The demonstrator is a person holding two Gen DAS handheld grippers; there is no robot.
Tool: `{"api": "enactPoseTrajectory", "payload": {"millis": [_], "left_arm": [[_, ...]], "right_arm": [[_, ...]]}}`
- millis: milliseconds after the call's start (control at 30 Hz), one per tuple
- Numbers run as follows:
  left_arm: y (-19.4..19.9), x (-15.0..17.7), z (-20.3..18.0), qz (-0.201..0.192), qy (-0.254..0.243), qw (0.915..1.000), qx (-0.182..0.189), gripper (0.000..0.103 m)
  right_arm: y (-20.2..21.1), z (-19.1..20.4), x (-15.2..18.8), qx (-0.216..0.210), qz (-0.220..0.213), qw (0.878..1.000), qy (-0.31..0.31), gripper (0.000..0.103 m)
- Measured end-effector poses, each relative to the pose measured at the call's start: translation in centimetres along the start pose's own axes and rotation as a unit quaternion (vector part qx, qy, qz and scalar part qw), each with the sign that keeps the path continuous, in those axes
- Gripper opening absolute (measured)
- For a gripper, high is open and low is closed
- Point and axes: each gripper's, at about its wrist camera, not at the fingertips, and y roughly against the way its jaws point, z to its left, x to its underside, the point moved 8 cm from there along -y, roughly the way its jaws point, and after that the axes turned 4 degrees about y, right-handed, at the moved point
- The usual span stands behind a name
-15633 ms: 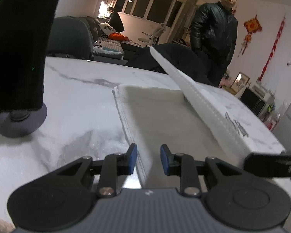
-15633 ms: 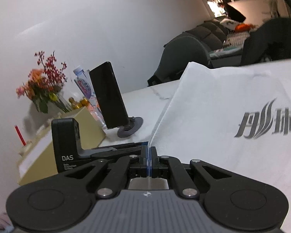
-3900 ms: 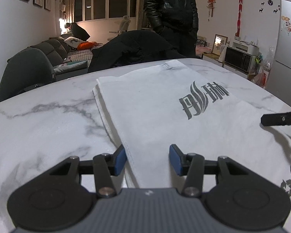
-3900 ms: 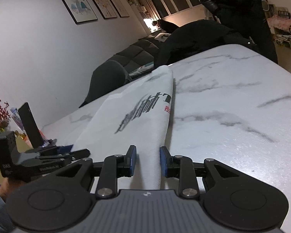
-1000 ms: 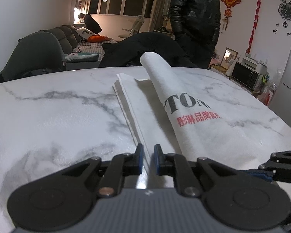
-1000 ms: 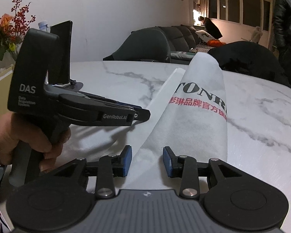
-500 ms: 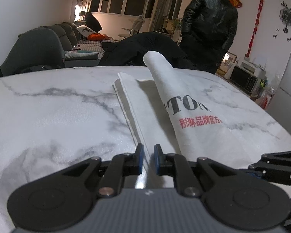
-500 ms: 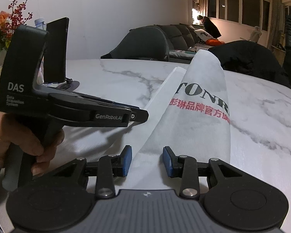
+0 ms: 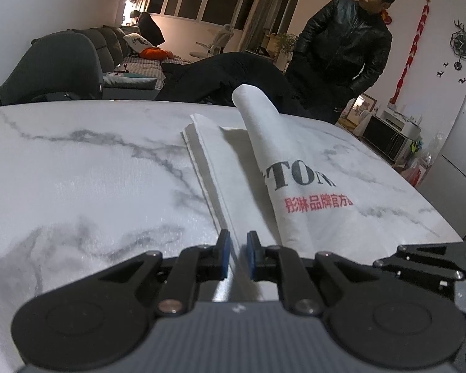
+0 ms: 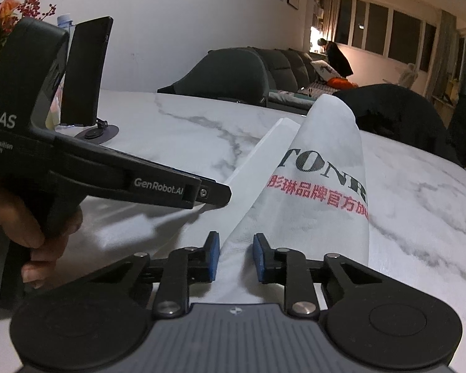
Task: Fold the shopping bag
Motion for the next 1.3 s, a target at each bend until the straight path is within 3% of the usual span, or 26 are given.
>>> {"api": "enactPoseTrajectory", "payload": {"millis": [167,300,1300], "left_arm": [[0.1,0.0,0.0,0.000,0.006,1.0000,0.005,0.010],[0.1,0.0,0.2,0.000,0.015,0.9998,0.011,0.010],[-0.3,0.4,0.2,0.002,0.040,0.9987,0.031,0.010]], "right_arm": [[0.1,-0.3,0.0,0.000,-0.005,1.000,-0.006,0.007],[0.2,-0.5,-0.1,-0.001,-0.008,1.000,-0.012,0.005],[1.8,1.4,-1.4,-0.046,-0.048,0.998,-0.020,0.002]]}}
